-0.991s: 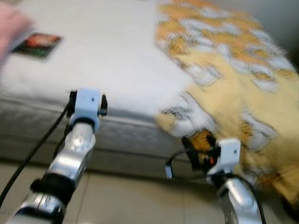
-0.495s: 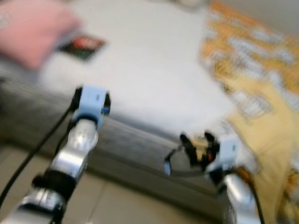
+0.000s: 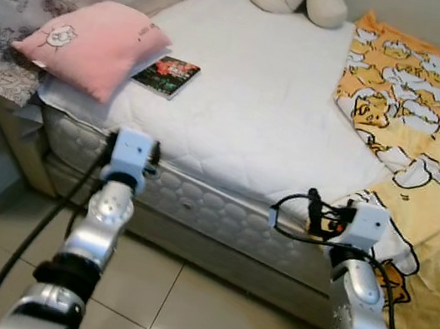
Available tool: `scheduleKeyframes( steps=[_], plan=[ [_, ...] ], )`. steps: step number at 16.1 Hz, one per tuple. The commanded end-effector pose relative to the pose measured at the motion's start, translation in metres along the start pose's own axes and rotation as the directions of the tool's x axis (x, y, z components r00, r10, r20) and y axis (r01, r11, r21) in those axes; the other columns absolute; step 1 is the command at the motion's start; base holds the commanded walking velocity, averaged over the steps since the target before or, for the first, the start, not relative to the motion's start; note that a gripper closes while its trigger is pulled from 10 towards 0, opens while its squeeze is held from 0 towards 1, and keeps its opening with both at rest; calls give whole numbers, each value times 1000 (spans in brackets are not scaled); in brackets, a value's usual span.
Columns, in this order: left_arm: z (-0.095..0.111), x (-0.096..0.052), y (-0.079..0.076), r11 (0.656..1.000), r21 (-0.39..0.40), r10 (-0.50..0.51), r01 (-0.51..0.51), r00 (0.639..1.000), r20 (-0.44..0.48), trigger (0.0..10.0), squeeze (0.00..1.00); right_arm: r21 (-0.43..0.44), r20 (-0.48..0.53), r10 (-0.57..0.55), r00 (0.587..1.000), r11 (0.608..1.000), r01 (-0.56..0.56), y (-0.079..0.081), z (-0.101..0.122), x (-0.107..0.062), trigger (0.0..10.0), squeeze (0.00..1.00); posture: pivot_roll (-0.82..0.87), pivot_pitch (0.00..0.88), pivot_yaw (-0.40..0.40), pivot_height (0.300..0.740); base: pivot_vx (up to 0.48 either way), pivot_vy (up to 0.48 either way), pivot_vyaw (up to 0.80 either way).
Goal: Clean up the room
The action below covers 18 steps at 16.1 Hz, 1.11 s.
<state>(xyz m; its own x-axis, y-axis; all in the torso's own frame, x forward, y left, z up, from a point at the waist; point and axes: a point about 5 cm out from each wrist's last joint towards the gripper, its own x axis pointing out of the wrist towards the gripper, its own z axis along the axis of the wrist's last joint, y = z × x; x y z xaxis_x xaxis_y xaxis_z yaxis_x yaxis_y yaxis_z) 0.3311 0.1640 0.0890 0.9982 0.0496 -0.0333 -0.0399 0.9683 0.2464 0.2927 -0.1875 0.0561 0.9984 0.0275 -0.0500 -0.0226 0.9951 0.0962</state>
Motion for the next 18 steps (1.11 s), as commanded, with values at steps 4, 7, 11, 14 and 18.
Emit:
scheduleKeyframes(
  steps=[4,7,11,14,18],
  plan=[
    [8,5,0,999,-28,-23,24,999,32,10000,0,-74,-20,59,998,995,-60,16,-5,1,10000,0,71,0,-43,740,472,0,102],
    [11,9,-3,997,-49,-53,54,998,30,10000,0,-69,-2,84,996,994,-84,18,-2,1,10000,0,57,0,-47,740,0,480,0],
    [10,14,-8,994,-60,-88,88,996,-1,10000,0,-67,8,80,997,995,-79,13,2,2,10000,0,44,0,-53,740,0,480,-766],
    [11,15,-16,991,-53,-127,126,992,1,10000,0,-74,14,73,997,995,-72,12,3,2,10000,0,41,0,-53,740,0,317,-517],
    [14,16,-15,994,-53,-98,99,995,23,10000,0,-95,19,88,996,992,-86,15,3,2,10000,0,35,0,-48,740,99,67,0]
  ],
)
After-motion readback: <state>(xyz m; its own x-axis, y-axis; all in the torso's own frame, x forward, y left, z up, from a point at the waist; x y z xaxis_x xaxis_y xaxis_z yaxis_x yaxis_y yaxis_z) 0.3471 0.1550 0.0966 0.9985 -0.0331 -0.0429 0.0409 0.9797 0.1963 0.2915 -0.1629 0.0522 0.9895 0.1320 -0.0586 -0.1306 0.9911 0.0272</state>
